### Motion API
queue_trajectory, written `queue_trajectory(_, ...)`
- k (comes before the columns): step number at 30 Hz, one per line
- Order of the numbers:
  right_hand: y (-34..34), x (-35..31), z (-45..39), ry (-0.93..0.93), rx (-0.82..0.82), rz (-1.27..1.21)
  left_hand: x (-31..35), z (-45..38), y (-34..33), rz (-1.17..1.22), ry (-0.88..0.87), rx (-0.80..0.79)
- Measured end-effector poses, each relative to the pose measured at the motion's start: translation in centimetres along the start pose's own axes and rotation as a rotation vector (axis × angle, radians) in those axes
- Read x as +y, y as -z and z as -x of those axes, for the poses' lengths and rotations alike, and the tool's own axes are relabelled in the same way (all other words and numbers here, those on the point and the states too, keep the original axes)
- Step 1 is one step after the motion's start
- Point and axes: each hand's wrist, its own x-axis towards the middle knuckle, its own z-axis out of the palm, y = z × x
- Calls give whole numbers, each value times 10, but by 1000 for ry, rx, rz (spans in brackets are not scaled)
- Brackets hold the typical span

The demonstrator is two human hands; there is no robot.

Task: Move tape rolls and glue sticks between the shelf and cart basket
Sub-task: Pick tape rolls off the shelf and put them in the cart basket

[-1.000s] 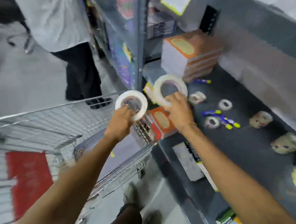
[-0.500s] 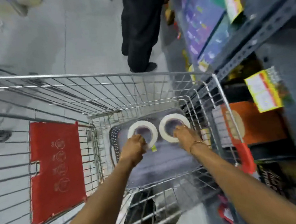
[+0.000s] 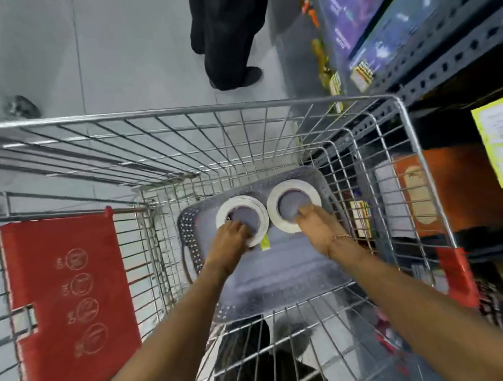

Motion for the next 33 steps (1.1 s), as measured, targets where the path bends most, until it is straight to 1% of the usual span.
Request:
queue_trajectory(1,8,-1,4,-12,4,-14,3,-2,5,3,13,-9)
queue_trajectory(2,13,-1,10,-18,40,-80,8,-3,12,17,18,-9)
queue_trajectory(4,31,-2,30,-18,67,-102,28,-4,38,91,5,27)
queue_trajectory(5,40,-4,41,-41,71,-127,41,-4,53,138,-6,63)
queue_trajectory(8,66,-9,85,-136,203,-293,97,1,105,254,-126,227)
queue_trajectory(10,81,-6,123,-224,355,-417,145,8,139,288,-264,325)
queue_trajectory(13,101,0,188,-307,663,-622,213,19,179,347,-440,446)
queue_trajectory(15,112,11,241,-396,842,-695,264,26,197,374,-551,466)
queue_trajectory(17,120,25,290,-502,972,-720,309,29,205,342,-665,450)
queue_trajectory(19,123,47,339,-615,1065,-716,354,32,205,285,-768,407)
queue_trajectory(21,120,71,376,-719,1124,-706,390,34,203,235,-837,339)
queue_trajectory(24,113,113,412,-873,1132,-742,433,32,196,163,-867,240)
queue_trajectory(27,112,163,431,-1045,1065,-712,467,20,185,54,-802,157)
queue_trajectory(28,114,180,433,-1078,1018,-696,474,15,182,8,-756,148)
queue_trajectory(30,118,211,433,-1110,864,-663,487,5,176,-86,-672,135)
queue_trajectory(32,124,233,428,-1096,722,-644,496,-1,171,-133,-648,116)
queue_trajectory(33,126,239,425,-1085,681,-653,499,-3,169,-145,-648,105)
